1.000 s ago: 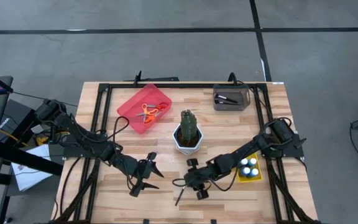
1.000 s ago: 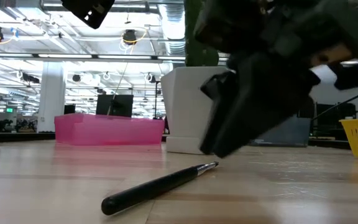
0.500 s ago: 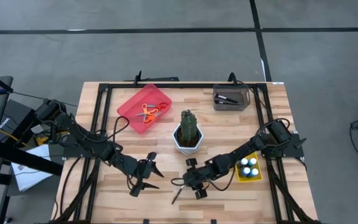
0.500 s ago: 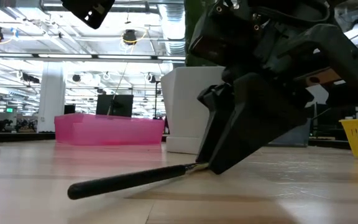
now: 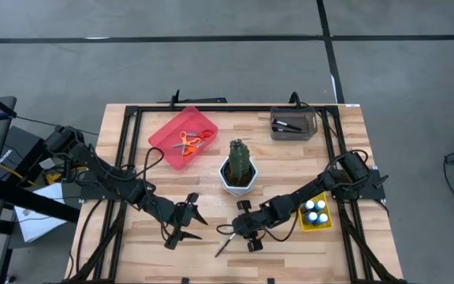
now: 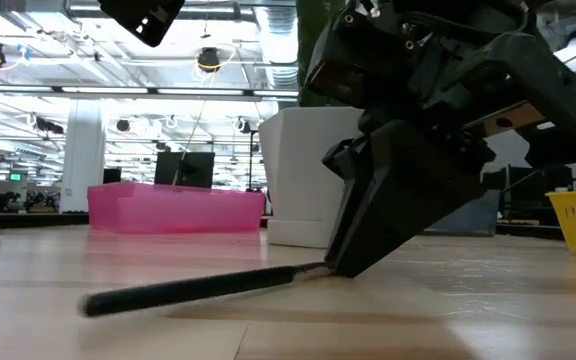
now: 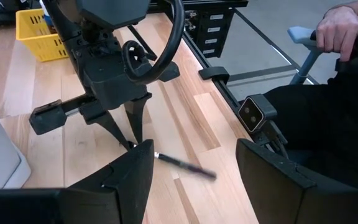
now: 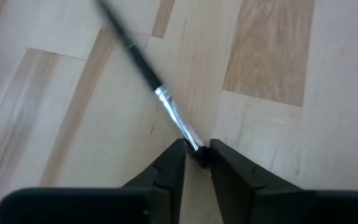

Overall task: Pick & Place Paint Supplies
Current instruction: Put the foundation brush into the black bin

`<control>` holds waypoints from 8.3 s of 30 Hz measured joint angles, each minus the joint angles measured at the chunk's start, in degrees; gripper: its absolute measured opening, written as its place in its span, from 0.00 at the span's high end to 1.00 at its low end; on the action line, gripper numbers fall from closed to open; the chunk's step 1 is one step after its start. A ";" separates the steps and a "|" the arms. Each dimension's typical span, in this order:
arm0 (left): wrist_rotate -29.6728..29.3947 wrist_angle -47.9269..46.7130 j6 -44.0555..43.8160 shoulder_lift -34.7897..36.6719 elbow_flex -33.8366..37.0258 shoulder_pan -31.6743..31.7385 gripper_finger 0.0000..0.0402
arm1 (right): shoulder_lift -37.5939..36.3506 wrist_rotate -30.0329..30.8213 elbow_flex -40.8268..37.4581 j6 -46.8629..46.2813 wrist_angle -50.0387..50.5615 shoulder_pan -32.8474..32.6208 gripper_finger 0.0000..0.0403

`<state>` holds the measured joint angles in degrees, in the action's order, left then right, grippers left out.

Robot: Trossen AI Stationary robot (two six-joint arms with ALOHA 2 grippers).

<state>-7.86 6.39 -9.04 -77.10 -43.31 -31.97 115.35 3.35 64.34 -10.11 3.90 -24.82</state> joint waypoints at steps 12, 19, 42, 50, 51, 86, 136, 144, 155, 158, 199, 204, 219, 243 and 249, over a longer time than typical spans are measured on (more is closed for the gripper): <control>0.17 0.00 -0.02 0.00 0.00 0.00 0.45 | 0.04 -3.21 -0.09 0.02 0.29 -1.43 0.98; 0.15 0.00 -0.02 0.00 0.02 0.00 0.45 | -0.45 -3.55 -0.20 0.02 0.51 -2.84 0.99; -0.03 -0.42 -0.07 0.00 0.02 -0.01 0.45 | -16.44 18.09 -0.28 -7.08 18.93 -15.97 1.00; 0.00 -0.44 -0.24 0.00 0.02 0.00 0.45 | -18.62 26.93 -0.28 -14.70 26.76 -21.77 1.00; 0.02 -0.44 -0.24 0.00 0.02 0.00 0.45 | -18.78 27.93 -0.28 -15.69 27.67 -22.37 1.00; -0.04 -0.42 1.73 0.00 0.02 -0.74 0.45 | -25.00 56.75 -0.15 -30.28 39.66 -27.33 1.00; -0.11 -0.33 3.93 0.00 0.02 -0.26 0.45 | -61.98 48.43 27.58 -5.88 72.96 6.73 1.00; -0.07 -0.35 3.93 0.00 0.02 -0.26 0.45 | -50.27 39.50 49.89 9.98 76.79 22.01 1.00; -0.04 -0.43 3.91 0.00 0.02 -0.26 0.45 | -34.25 26.89 68.96 29.21 85.97 43.38 1.00; -0.03 -0.92 3.88 0.00 0.02 -0.26 0.45 | -31.54 23.16 68.96 35.07 86.21 48.36 1.00; -1.60 5.03 -2.99 -7.19 -0.02 -0.68 0.45 | -51.24 -3.71 -2.11 57.11 58.86 75.36 1.00; -1.60 5.18 -2.93 -7.19 -0.02 -0.68 0.45 | -52.41 -4.37 -8.88 57.46 52.23 76.70 1.00; -1.53 5.14 -2.69 -7.19 -0.01 -0.66 0.45 | -51.34 -5.91 -19.28 57.64 37.42 80.91 1.00; -1.38 5.16 -2.16 -7.19 0.00 -0.63 0.45 | -41.86 -6.59 -20.79 56.59 32.41 82.73 1.00; -1.46 5.16 -2.16 -7.19 0.00 -0.63 0.45 | -41.86 -6.61 -20.79 56.61 33.16 82.73 1.00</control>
<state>-9.31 11.55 -11.20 -84.29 -43.31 -32.60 73.49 -3.27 43.55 46.50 37.06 57.91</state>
